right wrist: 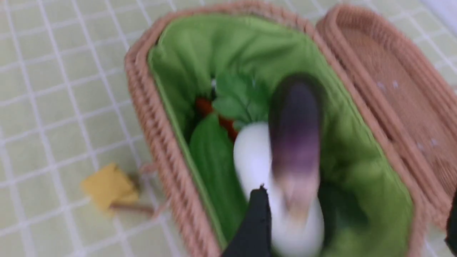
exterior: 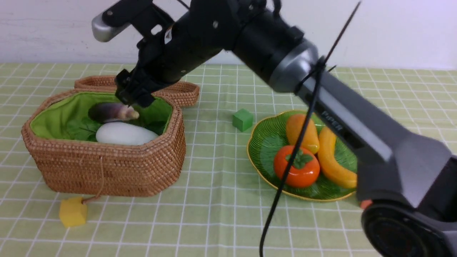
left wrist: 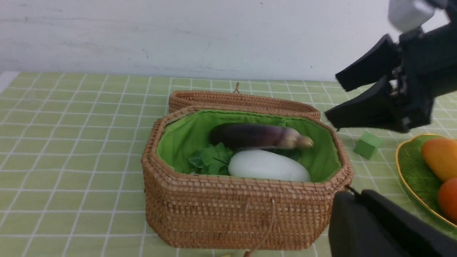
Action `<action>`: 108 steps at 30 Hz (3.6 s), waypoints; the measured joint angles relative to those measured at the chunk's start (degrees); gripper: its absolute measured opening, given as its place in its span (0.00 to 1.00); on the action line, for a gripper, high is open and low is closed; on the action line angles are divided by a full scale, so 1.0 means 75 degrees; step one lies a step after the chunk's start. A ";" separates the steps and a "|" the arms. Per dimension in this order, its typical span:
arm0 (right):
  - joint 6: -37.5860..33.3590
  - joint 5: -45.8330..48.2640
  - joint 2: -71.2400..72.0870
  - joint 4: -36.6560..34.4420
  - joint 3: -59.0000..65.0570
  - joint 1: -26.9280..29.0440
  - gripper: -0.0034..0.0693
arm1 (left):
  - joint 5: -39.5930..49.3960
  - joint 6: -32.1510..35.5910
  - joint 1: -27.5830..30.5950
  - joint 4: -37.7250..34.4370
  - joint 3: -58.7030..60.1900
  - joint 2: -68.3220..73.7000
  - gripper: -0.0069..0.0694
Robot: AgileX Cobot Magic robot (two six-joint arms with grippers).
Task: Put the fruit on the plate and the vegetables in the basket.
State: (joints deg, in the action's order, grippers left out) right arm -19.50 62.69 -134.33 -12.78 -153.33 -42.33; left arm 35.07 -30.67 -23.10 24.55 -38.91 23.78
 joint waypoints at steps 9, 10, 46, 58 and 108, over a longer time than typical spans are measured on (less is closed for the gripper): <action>0.1847 0.1257 0.2682 0.1617 0.0996 0.0000 0.33 | -0.0539 0.1100 0.0000 -0.1684 0.0022 -0.0120 0.10; 0.1935 0.1257 0.3095 0.1858 0.1646 0.0000 0.23 | -0.0660 0.1261 0.0000 -0.1851 0.0099 -0.0283 0.09; 0.6830 0.1297 1.4781 0.2968 1.4527 0.0008 0.09 | -0.2039 0.2507 0.0000 -0.4386 0.4132 -0.3257 0.08; 0.6516 0.0193 1.4944 0.3813 1.5076 0.0650 0.03 | -0.1969 0.2507 0.0000 -0.4386 0.4132 -0.3257 0.09; 0.1483 -0.5151 1.7985 -0.0762 2.0563 0.5937 0.05 | -0.2598 0.2288 0.0597 -0.3457 0.4233 -0.3260 0.10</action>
State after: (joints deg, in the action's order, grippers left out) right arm -8.38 24.06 0.56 -18.50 0.90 2.19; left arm 15.59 -13.51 -18.62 -1.38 -7.16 -0.67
